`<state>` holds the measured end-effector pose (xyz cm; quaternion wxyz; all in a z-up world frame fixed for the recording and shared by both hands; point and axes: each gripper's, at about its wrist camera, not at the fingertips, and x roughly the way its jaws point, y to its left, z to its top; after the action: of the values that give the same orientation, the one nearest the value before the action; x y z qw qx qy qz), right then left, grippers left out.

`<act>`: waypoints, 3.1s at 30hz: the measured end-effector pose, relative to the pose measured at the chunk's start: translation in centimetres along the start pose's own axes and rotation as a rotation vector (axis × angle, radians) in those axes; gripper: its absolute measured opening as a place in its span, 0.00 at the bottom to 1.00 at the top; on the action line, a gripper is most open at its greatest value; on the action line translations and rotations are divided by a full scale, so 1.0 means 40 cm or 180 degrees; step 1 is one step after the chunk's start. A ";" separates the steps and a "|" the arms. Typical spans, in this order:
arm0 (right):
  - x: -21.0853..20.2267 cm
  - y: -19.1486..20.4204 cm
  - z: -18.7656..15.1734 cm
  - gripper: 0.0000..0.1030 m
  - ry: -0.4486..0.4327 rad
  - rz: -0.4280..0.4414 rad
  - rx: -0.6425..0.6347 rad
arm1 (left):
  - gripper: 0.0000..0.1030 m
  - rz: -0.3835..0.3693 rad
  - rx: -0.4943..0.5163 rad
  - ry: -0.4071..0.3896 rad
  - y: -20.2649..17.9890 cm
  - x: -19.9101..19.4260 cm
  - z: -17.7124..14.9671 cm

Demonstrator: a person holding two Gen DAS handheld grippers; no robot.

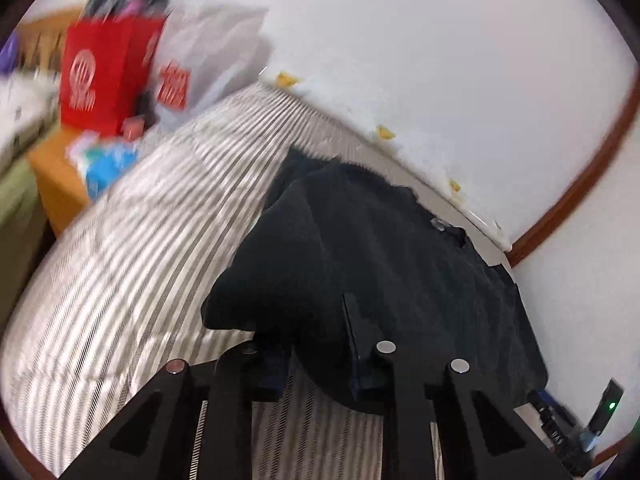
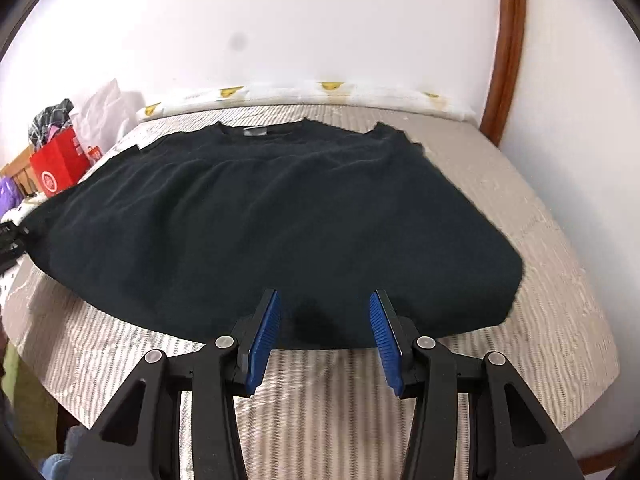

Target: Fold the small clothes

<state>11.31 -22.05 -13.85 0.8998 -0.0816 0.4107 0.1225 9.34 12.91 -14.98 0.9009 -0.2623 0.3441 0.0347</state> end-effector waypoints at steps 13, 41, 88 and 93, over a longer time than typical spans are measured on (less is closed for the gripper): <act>-0.053 -0.090 0.007 0.45 -0.0159 -0.0255 0.0128 | 0.13 -0.0652 0.1106 -0.0109 -0.356 -0.008 0.031; -0.085 0.087 0.097 0.71 -0.0312 0.0459 0.0133 | 0.49 -0.0922 0.1602 0.0616 -0.339 0.043 -0.131; 0.070 -0.261 0.151 0.15 -0.0439 -0.0631 0.0616 | 0.61 -0.0687 0.1961 0.0813 -0.548 0.234 -0.272; 0.116 -0.272 0.095 0.19 -0.0270 -0.0568 0.0672 | 0.53 -0.0656 0.2005 0.0803 -0.562 0.243 -0.277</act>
<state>20.11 -30.80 -14.39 0.9272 -0.0174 0.3741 0.0014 15.53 -13.07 -18.05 0.8867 -0.0072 0.4183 -0.1969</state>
